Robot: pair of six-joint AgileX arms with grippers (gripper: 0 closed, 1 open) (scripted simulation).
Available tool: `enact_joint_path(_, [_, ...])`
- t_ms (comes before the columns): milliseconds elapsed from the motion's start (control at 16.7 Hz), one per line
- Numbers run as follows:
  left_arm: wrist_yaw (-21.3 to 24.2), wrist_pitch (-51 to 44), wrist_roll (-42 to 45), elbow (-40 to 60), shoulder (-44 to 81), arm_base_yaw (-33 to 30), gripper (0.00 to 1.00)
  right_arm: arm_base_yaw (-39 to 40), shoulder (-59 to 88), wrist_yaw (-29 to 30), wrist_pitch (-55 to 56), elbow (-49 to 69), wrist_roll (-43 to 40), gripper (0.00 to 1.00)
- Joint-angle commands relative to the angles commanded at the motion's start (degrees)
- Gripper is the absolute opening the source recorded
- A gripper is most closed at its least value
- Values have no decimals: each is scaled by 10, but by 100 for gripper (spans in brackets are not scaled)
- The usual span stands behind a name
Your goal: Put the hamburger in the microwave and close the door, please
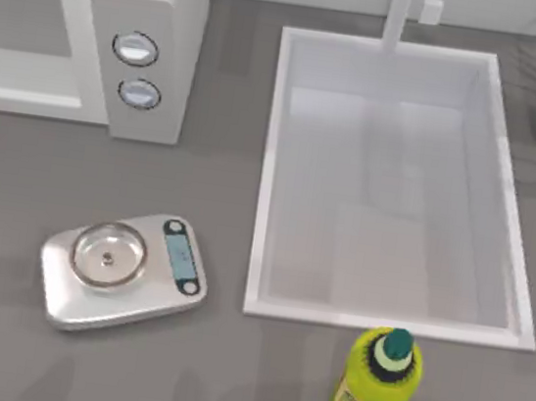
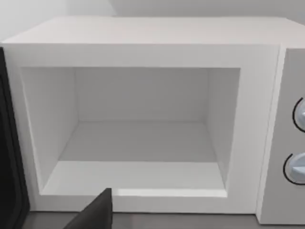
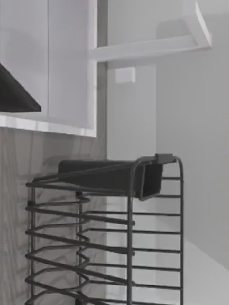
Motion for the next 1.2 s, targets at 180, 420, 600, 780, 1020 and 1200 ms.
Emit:
enact_joint_path(180, [1, -4, 6, 6, 6, 1, 100, 0, 0, 0, 0, 0, 0, 100])
enact_joint_path(420, [4, -63, 81, 85, 91, 19, 100, 0, 0, 0, 0, 0, 0, 100])
enact_joint_path(600, [3, -138, 177, 183, 218, 46, 100, 0, 0, 0, 0, 0, 0, 100])
enact_joint_path(780, [0, -231, 291, 298, 397, 80, 100, 0, 0, 0, 0, 0, 0, 100])
enact_joint_path(1020, [-4, -361, 449, 452, 663, 126, 100, 0, 0, 0, 0, 0, 0, 100])
enact_joint_path(1200, [-6, -446, 555, 561, 837, 157, 100, 0, 0, 0, 0, 0, 0, 100])
